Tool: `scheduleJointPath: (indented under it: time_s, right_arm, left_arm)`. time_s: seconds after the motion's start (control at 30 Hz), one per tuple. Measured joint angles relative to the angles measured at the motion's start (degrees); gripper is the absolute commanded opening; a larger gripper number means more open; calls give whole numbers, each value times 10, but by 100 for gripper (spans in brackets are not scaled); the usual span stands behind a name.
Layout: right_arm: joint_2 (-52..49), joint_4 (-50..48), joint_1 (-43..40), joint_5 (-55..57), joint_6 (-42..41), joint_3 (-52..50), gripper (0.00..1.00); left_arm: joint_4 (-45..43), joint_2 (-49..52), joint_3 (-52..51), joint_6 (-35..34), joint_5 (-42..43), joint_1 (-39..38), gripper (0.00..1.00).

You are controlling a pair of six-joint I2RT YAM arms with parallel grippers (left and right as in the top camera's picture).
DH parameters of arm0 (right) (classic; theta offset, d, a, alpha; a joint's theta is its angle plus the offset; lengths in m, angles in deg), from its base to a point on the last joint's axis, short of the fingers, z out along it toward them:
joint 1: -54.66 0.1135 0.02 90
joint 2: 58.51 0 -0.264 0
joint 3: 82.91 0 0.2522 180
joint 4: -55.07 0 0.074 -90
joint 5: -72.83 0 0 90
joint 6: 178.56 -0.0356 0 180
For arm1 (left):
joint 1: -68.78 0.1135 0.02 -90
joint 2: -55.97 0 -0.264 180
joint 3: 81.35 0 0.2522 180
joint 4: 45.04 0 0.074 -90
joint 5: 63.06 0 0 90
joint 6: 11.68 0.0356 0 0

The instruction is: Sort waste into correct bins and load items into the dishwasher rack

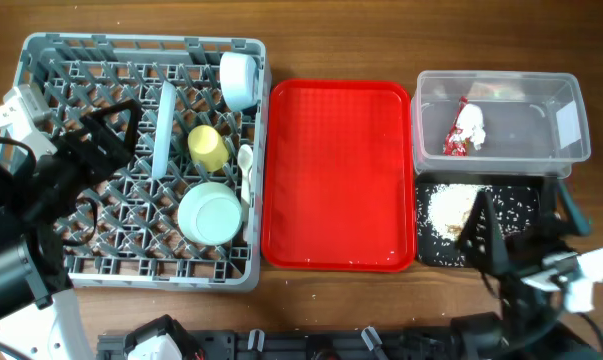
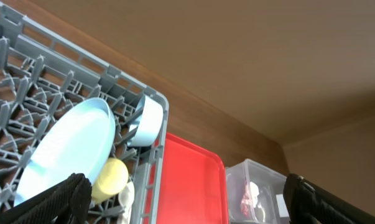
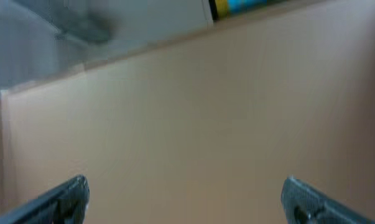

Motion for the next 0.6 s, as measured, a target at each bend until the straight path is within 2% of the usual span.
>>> scheduleJointPath:
  time_s: [0.07, 0.1, 0.17, 0.3, 0.33, 0.6]
  right_arm:
    - [1, -127, 0, 2, 0, -98, 100]
    - [2, -156, 0, 2, 2, -132, 100]
    - [3, -104, 0, 6, 2, -166, 100]
    - [7, 120, 0, 17, 9, -169, 100]
    - [5, 143, 0, 19, 11, -173, 100]
    - [5, 138, 0, 19, 13, -173, 100]
  left_arm:
    - [0, 0, 0, 0, 0, 0, 100]
    - [0, 0, 0, 0, 0, 0, 100]
    - [0, 0, 0, 0, 0, 0, 100]
    - [0, 0, 0, 0, 0, 0, 100]
    - [0, 0, 0, 0, 0, 0, 100]
    - [0, 0, 0, 0, 0, 0, 100]
